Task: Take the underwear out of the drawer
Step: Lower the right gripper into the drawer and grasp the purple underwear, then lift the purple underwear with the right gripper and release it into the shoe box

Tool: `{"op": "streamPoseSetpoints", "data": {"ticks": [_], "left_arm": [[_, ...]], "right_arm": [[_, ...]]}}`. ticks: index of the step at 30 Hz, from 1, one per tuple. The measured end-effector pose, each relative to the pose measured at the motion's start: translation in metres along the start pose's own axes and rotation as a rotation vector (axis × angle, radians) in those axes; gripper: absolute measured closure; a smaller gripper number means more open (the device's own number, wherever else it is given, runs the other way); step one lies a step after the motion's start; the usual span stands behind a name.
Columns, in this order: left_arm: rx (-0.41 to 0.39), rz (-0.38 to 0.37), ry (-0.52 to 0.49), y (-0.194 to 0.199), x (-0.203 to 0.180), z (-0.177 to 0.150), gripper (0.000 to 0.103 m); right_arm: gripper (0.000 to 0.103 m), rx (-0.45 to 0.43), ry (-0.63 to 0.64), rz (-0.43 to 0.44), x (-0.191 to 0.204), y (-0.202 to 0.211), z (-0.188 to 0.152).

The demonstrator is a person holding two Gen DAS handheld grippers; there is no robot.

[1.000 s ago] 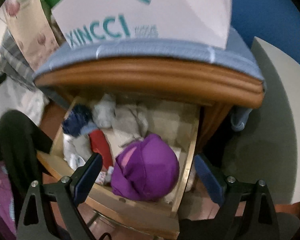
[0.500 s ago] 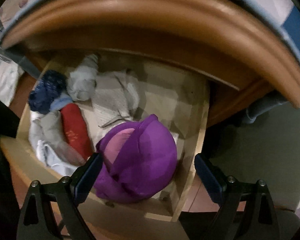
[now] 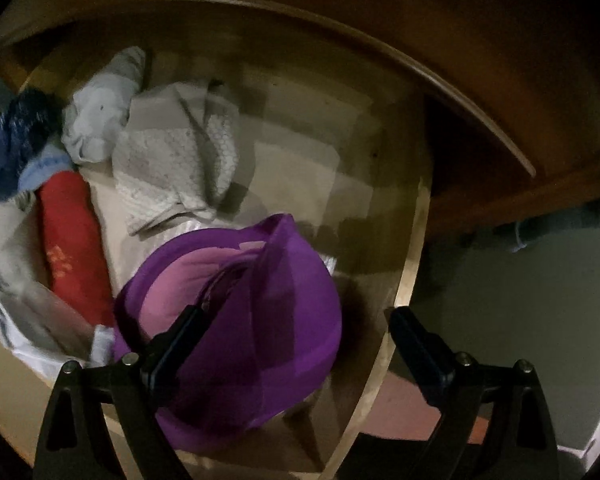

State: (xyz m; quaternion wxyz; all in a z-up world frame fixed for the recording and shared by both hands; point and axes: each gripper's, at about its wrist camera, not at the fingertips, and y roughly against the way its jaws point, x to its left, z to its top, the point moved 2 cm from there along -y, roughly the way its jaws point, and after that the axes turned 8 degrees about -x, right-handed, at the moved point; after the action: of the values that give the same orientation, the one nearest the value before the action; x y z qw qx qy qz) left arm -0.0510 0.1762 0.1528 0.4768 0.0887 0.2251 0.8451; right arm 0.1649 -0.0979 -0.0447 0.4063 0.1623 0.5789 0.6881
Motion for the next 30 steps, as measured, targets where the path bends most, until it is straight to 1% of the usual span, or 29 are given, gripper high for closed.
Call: {"op": "streamPoseSetpoints", "data": {"ticks": [1, 2, 3, 4, 6, 7, 9, 10, 12, 15, 18, 21, 25, 28, 30], "left_arm": [[0.002, 0.004, -0.008, -0.001, -0.001, 0.000, 0.001], [0.004, 0.009, -0.017, -0.001, -0.002, 0.000, 0.001], [0.004, 0.016, -0.030, -0.001, -0.004, 0.000, 0.001], [0.003, 0.020, -0.038, -0.001, -0.005, -0.001, 0.001], [0.002, 0.027, -0.058, -0.001, -0.008, -0.002, 0.001], [0.002, 0.032, -0.070, -0.001, -0.010, -0.002, 0.001], [0.003, 0.038, -0.083, -0.001, -0.012, -0.003, 0.001], [0.003, 0.041, -0.089, -0.001, -0.013, -0.003, 0.001], [0.001, 0.044, -0.099, -0.001, -0.015, -0.003, 0.001], [0.002, 0.046, -0.107, -0.002, -0.016, -0.003, 0.001], [0.001, 0.046, -0.103, -0.002, -0.016, -0.003, 0.001], [0.001, 0.046, -0.102, -0.002, -0.017, -0.004, 0.001], [0.002, 0.048, -0.106, -0.002, -0.017, -0.004, 0.001], [0.001, 0.054, -0.113, -0.001, -0.017, -0.005, 0.001], [0.001, 0.058, -0.122, -0.001, -0.018, -0.006, 0.001]], "right_arm": [[0.008, -0.001, 0.011, -0.006, 0.001, 0.000, 0.000], [0.012, -0.009, 0.021, -0.008, 0.001, 0.000, -0.001], [0.022, -0.022, 0.024, 0.001, 0.001, 0.001, -0.001], [0.054, -0.029, 0.020, 0.045, 0.002, 0.005, -0.003], [0.059, -0.028, 0.022, 0.048, 0.001, 0.006, -0.005], [0.064, -0.029, 0.023, 0.050, 0.000, 0.007, -0.006], [0.075, -0.051, 0.006, 0.084, -0.003, 0.013, -0.007], [0.084, -0.064, -0.002, 0.095, -0.005, 0.016, -0.007], [0.084, -0.093, -0.029, 0.146, -0.009, 0.027, -0.006], [0.084, -0.131, -0.055, 0.191, -0.013, 0.043, -0.006], [0.085, -0.173, -0.096, 0.261, -0.019, 0.060, -0.006], [0.085, -0.211, -0.132, 0.302, -0.026, 0.077, -0.007], [0.085, -0.271, -0.171, 0.358, -0.034, 0.114, -0.016], [0.085, -0.321, -0.199, 0.414, -0.038, 0.138, -0.020], [0.085, -0.350, -0.204, 0.437, -0.039, 0.150, -0.020]]}}
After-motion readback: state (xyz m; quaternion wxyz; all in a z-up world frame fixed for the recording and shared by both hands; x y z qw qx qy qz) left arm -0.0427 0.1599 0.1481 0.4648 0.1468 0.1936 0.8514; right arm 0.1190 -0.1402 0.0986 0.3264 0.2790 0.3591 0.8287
